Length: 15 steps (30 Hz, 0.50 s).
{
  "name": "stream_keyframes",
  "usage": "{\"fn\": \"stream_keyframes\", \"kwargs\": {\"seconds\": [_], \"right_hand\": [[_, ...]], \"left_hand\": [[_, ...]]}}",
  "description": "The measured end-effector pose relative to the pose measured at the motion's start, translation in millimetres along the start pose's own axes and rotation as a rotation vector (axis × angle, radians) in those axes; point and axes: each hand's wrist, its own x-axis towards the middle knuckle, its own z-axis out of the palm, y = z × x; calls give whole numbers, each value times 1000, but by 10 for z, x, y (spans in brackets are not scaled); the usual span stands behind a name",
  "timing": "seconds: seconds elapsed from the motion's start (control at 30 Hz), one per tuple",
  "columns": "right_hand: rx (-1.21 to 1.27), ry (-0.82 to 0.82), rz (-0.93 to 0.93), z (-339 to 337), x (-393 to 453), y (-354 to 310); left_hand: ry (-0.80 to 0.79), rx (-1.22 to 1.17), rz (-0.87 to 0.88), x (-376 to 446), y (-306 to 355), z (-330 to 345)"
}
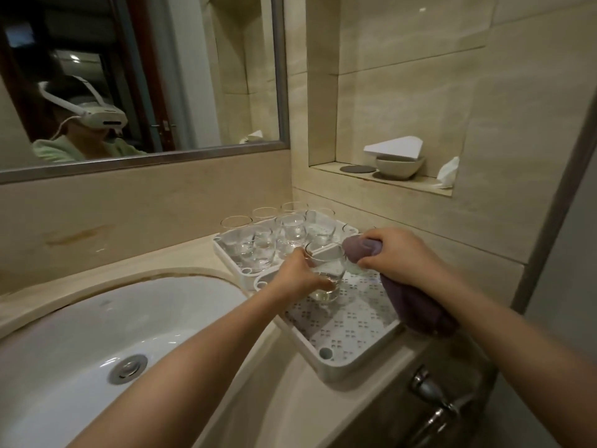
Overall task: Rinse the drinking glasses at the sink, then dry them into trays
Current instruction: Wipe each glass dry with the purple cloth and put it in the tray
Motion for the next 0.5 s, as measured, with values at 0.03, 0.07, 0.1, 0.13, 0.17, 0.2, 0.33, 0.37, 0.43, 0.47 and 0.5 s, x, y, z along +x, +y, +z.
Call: {"fn": "stream_keyframes", "kwargs": {"seconds": [0.03, 0.07, 0.1, 0.13, 0.17, 0.2, 0.33, 0.37, 0.43, 0.47, 0.5], "right_hand": [[-6, 3, 3, 12, 35, 13], [-12, 9, 4, 14, 57, 23], [-9, 13, 7, 19, 80, 36], [-2, 13, 13, 22, 97, 52], [9, 11, 18, 24, 109, 69], [19, 9, 21, 28, 119, 87], [36, 10, 29, 21, 125, 114], [30, 13, 31, 12, 113, 107], [-1, 29, 35, -16, 76, 74], [-19, 38, 33, -39, 53, 38], [-33, 47, 25, -66, 32, -11]], "left_hand": [[8, 21, 5, 39, 0, 18], [22, 52, 13, 66, 10, 29], [34, 84, 18, 98, 9, 44], [43, 110, 21, 123, 12, 57], [48, 126, 24, 143, 16, 68], [50, 137, 29, 153, 25, 74], [94, 162, 63, 167, 81, 70], [104, 168, 70, 155, 96, 70], [112, 177, 86, 102, 109, 62], [114, 202, 105, 61, 109, 39], [117, 251, 133, 15, 106, -3]]}}
